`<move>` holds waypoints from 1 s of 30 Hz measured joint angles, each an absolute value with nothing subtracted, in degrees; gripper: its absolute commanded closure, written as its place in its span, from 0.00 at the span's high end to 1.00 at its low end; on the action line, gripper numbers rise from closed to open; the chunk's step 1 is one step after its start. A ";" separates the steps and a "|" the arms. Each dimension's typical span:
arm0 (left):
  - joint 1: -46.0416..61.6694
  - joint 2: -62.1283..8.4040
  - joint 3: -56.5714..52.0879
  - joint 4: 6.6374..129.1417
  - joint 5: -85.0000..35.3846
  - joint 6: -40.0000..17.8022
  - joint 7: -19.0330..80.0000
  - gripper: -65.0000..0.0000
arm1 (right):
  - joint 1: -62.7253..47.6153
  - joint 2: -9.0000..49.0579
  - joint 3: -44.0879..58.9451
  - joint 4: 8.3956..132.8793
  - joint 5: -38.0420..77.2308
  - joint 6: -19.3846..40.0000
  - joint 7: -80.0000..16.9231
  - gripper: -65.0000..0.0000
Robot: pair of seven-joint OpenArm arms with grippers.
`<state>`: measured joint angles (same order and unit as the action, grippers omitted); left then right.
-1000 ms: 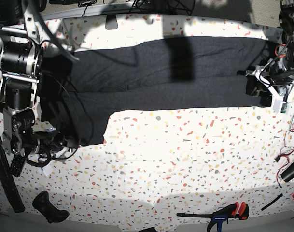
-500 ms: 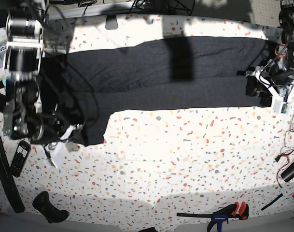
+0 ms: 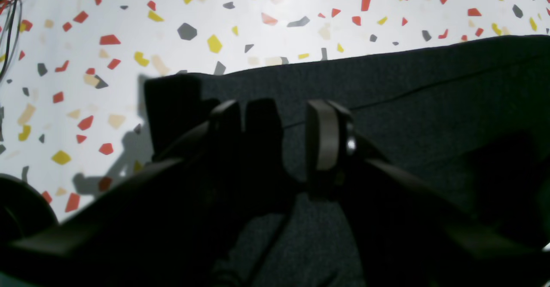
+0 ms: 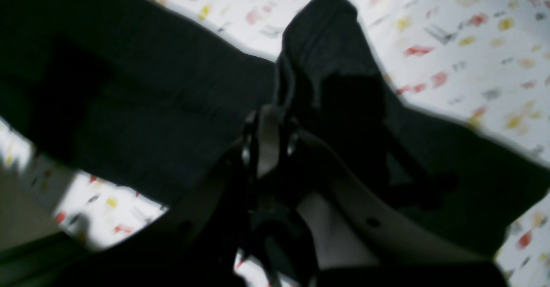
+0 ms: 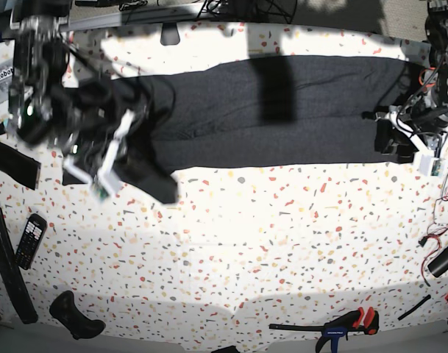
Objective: Fold the T-shirt properly
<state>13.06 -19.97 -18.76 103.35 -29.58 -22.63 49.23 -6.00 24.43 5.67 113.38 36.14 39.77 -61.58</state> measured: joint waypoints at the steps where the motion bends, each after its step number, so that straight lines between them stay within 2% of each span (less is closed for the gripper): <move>1: 13.04 -19.94 -18.76 103.35 -29.58 -22.61 49.23 0.37 | -8.01 24.47 5.65 114.72 36.03 39.77 -61.49 0.00; 7: 13.06 -19.94 -18.76 103.35 -29.58 -22.61 49.21 0.37 | -21.02 25.06 8.32 121.05 35.09 39.75 -59.83 0.00; 15: 13.04 -19.97 -18.76 103.35 -29.58 -22.61 49.23 0.37 | -34.54 25.06 22.96 126.56 36.18 39.72 -57.91 0.00; 23: 13.04 -19.97 -18.76 103.35 -29.58 -22.63 49.23 0.37 | -37.15 25.06 35.83 126.76 37.76 39.72 -57.91 0.00; 30: 13.04 -19.97 -18.76 103.35 -29.58 -22.63 49.23 0.37 | -37.15 25.06 39.66 126.76 37.74 39.72 -57.93 0.00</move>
<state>13.04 -19.97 -18.76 103.35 -29.58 -22.63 49.23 -37.15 25.06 39.66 126.76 37.74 39.72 -57.93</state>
